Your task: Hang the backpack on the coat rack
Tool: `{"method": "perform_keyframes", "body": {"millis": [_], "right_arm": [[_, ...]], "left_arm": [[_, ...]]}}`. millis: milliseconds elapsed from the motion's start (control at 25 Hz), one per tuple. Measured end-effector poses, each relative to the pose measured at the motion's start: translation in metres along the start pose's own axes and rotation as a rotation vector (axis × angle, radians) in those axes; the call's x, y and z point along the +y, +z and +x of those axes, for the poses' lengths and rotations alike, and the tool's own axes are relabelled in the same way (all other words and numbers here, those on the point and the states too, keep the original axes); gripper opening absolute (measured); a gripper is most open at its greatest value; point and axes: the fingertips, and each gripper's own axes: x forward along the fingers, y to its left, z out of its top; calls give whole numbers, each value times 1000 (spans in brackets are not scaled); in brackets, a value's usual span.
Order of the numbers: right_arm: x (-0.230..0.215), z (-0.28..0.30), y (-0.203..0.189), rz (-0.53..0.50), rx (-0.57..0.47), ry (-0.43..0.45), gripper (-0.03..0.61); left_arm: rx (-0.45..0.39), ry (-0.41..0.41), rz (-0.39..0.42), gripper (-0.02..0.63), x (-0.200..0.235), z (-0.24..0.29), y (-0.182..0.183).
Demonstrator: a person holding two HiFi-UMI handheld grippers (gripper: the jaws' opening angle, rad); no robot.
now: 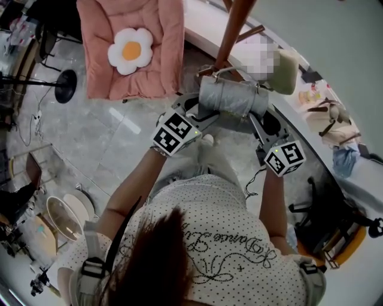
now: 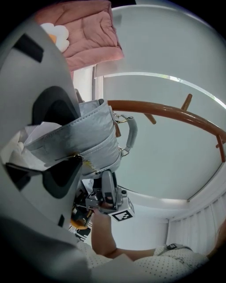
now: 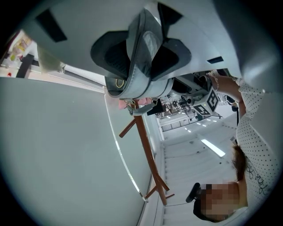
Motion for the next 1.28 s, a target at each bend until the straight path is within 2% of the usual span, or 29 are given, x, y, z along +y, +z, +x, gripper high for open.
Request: {"method": "perform_keyframes", "body": {"millis": [440, 720, 1280], "right_arm": [[-17, 5, -23, 25, 11, 36, 161], [-23, 14, -40, 64, 48, 42, 161], [-36, 27, -41, 139, 35, 34, 166]], "left_arm": [[65, -10, 40, 235, -6, 15, -21], [109, -14, 21, 232, -2, 23, -39], [115, 22, -2, 230, 10, 27, -34]]}}
